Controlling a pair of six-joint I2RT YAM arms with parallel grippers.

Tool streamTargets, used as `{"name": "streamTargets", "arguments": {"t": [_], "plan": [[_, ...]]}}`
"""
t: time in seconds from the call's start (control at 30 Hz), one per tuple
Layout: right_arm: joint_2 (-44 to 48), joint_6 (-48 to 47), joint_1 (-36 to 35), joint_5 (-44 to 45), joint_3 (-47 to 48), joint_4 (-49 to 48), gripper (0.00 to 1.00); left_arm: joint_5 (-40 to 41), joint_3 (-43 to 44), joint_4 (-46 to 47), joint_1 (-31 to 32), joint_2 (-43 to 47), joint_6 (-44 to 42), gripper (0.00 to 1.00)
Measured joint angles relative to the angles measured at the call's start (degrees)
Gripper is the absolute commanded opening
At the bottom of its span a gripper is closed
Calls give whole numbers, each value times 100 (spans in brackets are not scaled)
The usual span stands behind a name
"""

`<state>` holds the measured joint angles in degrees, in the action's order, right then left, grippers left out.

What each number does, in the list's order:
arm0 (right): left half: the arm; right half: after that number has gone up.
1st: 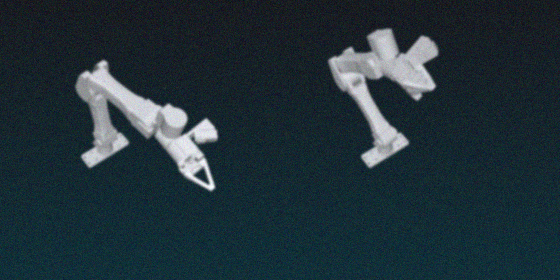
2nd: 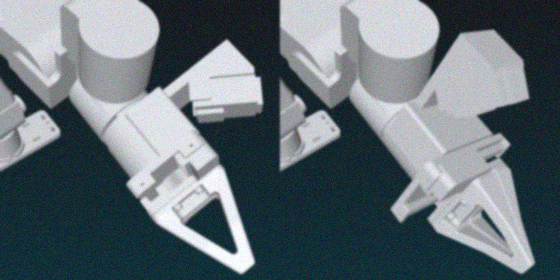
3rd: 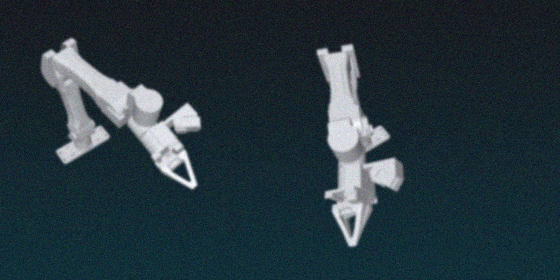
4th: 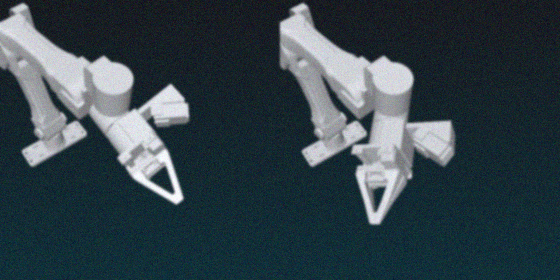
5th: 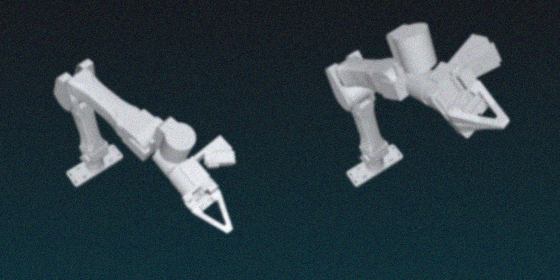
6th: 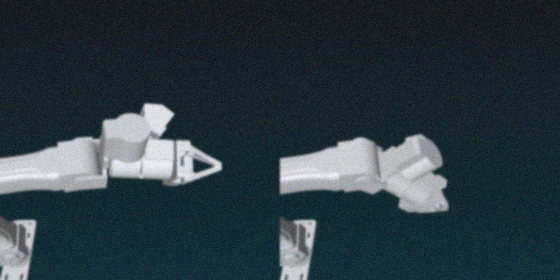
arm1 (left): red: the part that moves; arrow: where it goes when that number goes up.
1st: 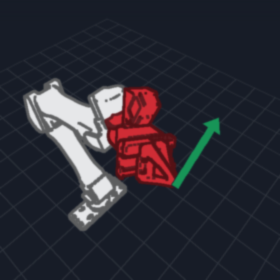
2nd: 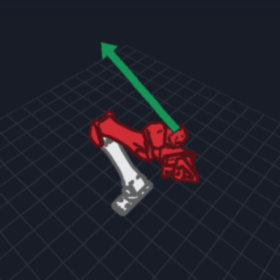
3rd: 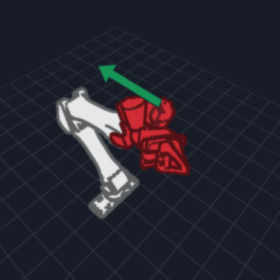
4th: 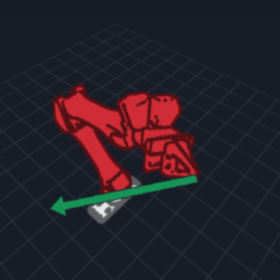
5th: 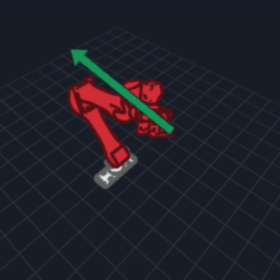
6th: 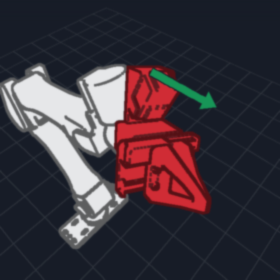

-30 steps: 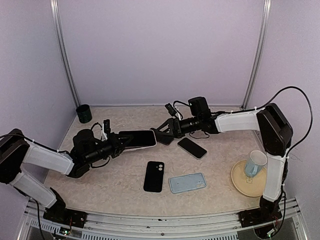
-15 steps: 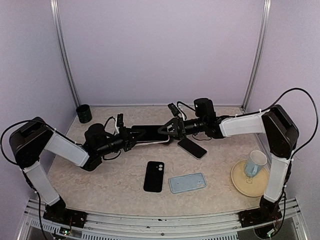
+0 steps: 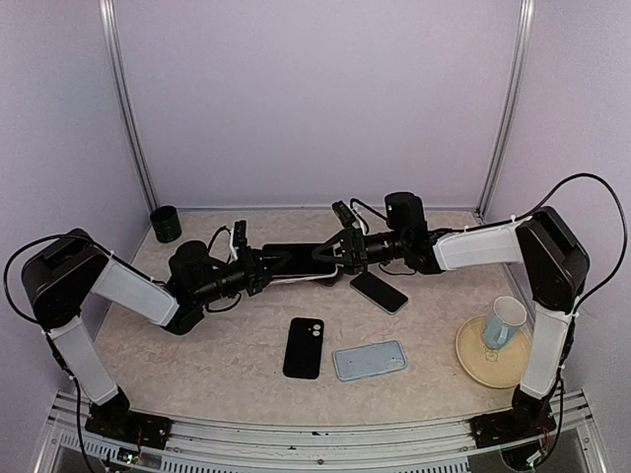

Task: Put the phone into the phone case
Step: Install the phone on the phone case.

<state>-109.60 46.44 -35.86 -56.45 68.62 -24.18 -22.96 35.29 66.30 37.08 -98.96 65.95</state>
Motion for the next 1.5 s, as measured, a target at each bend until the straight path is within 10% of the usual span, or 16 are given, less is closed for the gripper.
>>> {"name": "streamTargets", "arguments": {"t": [0.8,1.5], "plan": [[-173,409,35,-175,9,-151,16,-11,177,-142,101,-2,-197,0],[-195,625,9,-319,9,-542,0,-35,179,-562,33,214,-350,41]]}}
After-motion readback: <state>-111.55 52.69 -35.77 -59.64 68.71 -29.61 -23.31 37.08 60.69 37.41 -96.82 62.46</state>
